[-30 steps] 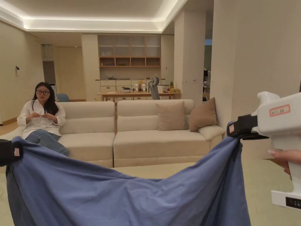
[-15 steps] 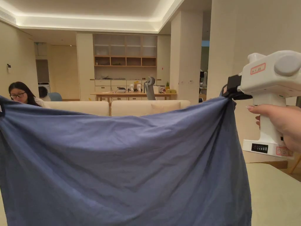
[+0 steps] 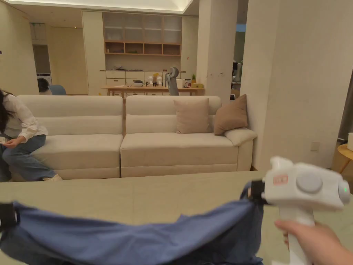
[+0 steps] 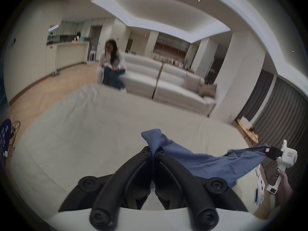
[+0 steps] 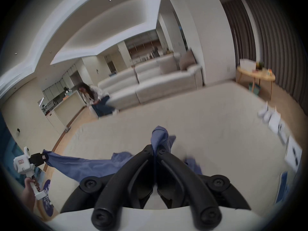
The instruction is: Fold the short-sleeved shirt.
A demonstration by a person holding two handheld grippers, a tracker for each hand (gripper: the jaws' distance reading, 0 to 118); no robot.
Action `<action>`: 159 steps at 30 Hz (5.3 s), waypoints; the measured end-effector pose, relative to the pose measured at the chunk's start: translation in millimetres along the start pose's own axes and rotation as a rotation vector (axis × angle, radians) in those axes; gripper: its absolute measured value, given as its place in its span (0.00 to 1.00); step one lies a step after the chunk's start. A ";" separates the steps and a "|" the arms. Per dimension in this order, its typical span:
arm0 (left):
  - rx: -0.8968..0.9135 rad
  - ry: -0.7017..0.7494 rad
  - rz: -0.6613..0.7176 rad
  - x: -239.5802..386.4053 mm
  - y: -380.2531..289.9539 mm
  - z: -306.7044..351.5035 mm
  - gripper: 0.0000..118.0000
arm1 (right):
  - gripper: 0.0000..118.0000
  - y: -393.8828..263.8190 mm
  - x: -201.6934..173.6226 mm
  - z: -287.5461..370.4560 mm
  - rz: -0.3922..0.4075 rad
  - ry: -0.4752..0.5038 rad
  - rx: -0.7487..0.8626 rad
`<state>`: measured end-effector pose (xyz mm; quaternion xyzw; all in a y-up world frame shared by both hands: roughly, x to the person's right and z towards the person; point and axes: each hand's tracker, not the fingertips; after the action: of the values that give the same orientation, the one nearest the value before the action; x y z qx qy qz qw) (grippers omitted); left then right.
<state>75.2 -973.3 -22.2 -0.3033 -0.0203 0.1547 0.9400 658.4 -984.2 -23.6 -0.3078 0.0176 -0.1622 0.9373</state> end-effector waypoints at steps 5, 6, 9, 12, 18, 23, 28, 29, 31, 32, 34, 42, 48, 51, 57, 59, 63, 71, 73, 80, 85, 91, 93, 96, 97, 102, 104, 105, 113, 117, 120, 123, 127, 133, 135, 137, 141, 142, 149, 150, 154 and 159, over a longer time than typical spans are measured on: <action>-0.106 -0.023 0.012 -37.0 -106.3 20.5 0.01 | 0.02 -113.6 49.6 23.8 -0.061 0.029 -0.149; -0.113 -0.033 0.000 -42.5 -124.9 31.1 0.01 | 0.02 -134.3 54.9 40.2 -0.051 0.024 -0.142; -0.122 -0.063 -0.010 -53.8 -163.5 70.7 0.01 | 0.02 -175.9 70.1 85.6 -0.111 0.047 -0.137; -0.103 -0.080 0.014 -67.4 -183.0 121.1 0.01 | 0.02 -201.2 72.5 138.0 -0.100 0.066 -0.126; -0.133 -0.087 0.034 -93.2 -192.2 207.2 0.01 | 0.02 -221.2 78.4 222.1 -0.031 0.070 -0.162; -0.286 -0.056 0.010 -93.6 -213.2 203.8 0.01 | 0.02 -242.9 83.5 213.2 -0.070 0.077 -0.299; -0.397 -0.019 0.030 -96.0 -235.3 155.9 0.03 | 0.02 -265.9 100.3 158.0 -0.173 0.032 -0.383; -0.394 -0.025 0.065 -98.1 -237.3 152.6 0.09 | 0.02 -266.1 100.9 154.6 -0.230 0.030 -0.380; -0.397 -0.050 0.140 -100.2 -236.7 152.1 0.55 | 0.03 -263.6 100.4 155.1 -0.297 0.046 -0.357; -0.387 -0.075 0.178 -99.2 -235.5 153.6 0.78 | 0.14 -258.9 97.8 158.8 -0.309 0.031 -0.346; -0.343 -0.109 0.192 -94.4 -229.4 164.5 0.92 | 0.95 -251.9 90.7 164.9 -0.279 0.000 -0.353; 0.034 -0.119 -0.031 -20.9 -183.0 236.9 0.92 | 0.98 -215.4 33.6 234.7 -0.113 -0.015 -0.011; 0.373 -0.238 -0.107 29.9 -179.2 269.8 0.46 | 0.00 -201.6 -31.1 258.6 0.073 0.149 0.303; 0.354 -0.164 -0.194 55.3 -173.4 254.9 0.00 | 0.00 -194.2 -45.6 246.1 0.043 0.195 0.297; 0.211 -0.158 -0.276 40.4 -102.6 157.3 0.00 | 0.00 -178.4 -47.0 199.4 -0.001 0.293 0.191; 0.048 -0.130 -0.300 28.6 -65.1 92.8 0.00 | 0.00 -180.8 -28.9 177.3 -0.006 0.325 0.173; -0.226 -0.053 -0.268 0.7 -26.7 -47.2 0.00 | 0.00 -177.2 -32.5 144.2 0.013 0.281 0.094; -0.400 0.061 -0.249 -37.5 -38.6 -198.7 0.98 | 0.00 -182.2 -27.7 95.6 0.010 0.264 -0.012; -0.432 0.093 -0.291 -40.6 -53.6 -218.9 0.98 | 0.00 -181.9 -27.7 88.5 0.018 0.265 -0.039; -0.450 0.097 -0.284 -50.4 -76.4 -244.9 1.00 | 0.00 -187.5 -18.5 82.0 0.020 0.245 -0.042; -0.358 0.113 -0.355 -32.0 -82.4 -215.1 0.76 | 0.00 -178.7 -3.5 105.0 -0.064 0.247 0.140; -0.340 0.033 -0.380 -9.7 -79.3 -180.6 0.03 | 0.00 -135.8 28.7 135.2 -0.186 0.342 0.436; -0.295 0.069 -0.400 -6.4 -75.3 -165.2 0.03 | 0.00 -106.1 39.1 120.4 -0.190 0.317 0.402; -0.268 0.014 -0.367 -2.8 -63.2 -143.5 0.03 | 0.00 -58.4 68.3 44.7 -0.194 0.286 -0.117; -0.257 0.015 -0.368 -1.1 -61.8 -136.7 0.03 | 0.00 -57.7 70.0 24.4 -0.131 0.157 -0.140; -0.267 -0.009 -0.386 22.2 -68.2 -101.7 0.03 | 0.96 -37.0 88.9 -82.9 0.097 -0.064 -0.349; -0.278 -0.011 -0.406 22.1 -65.1 -103.3 0.03 | 0.95 -37.4 92.8 -121.2 0.056 -0.131 -0.543; -0.284 -0.010 -0.418 24.4 -66.3 -102.3 0.03 | 0.95 -38.2 96.6 -137.5 0.031 -0.132 -0.570; -0.311 0.004 -0.424 11.3 -67.5 -123.9 0.03 | 0.90 -52.5 116.5 -189.2 0.010 -0.187 -0.574; -0.350 0.039 -0.412 -0.3 -75.8 -137.9 0.03 | 0.58 -55.3 101.7 -174.0 0.199 -0.248 -0.573; -0.368 0.045 -0.368 -9.8 -80.3 -139.5 0.03 | 0.03 -58.9 88.4 -154.1 0.126 -0.133 -0.573; -0.351 0.053 -0.347 -13.2 -80.8 -129.0 0.03 | 0.03 -60.6 77.6 -128.9 0.116 -0.089 -0.522; -0.264 0.029 -0.291 -11.3 -65.8 -91.1 0.02 | 0.03 -38.4 60.2 -71.4 0.133 -0.069 -0.308; -0.121 -0.005 -0.297 15.1 -10.1 -10.0 0.02 | 0.03 24.9 23.7 20.4 0.147 -0.039 -0.138; -0.067 -0.014 -0.288 25.2 16.5 16.7 0.02 | 0.03 49.8 6.5 45.9 0.156 -0.038 -0.081; -0.011 -0.014 -0.289 29.5 43.1 35.6 0.02 | 0.03 77.9 -9.6 66.4 0.165 -0.046 -0.012; 0.096 -0.008 -0.260 41.4 107.8 68.5 0.02 | 0.03 146.9 -40.0 97.8 0.156 -0.035 0.124; 0.121 -0.013 -0.248 44.4 122.1 74.2 0.02 | 0.03 161.5 -44.5 101.7 0.151 -0.038 0.146; 0.304 0.003 -0.262 80.8 212.3 93.2 0.02 | 0.03 265.0 -96.3 127.7 0.218 -0.077 0.383; 0.336 0.018 -0.269 86.4 221.8 93.0 0.02 | 0.03 273.0 -103.4 130.9 0.224 -0.086 0.415; 0.442 0.029 -0.256 102.4 244.3 83.0 0.02 | 0.03 299.0 -118.4 132.1 0.257 -0.166 0.535; 0.460 0.044 -0.240 111.3 243.6 46.6 0.02 | 0.03 291.6 -125.5 119.0 0.270 -0.201 0.626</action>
<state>107.0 -726.2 -130.8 -0.0801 0.0002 0.0358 0.9961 640.9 -655.6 -105.6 -0.0149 -0.0850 -0.0032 0.9963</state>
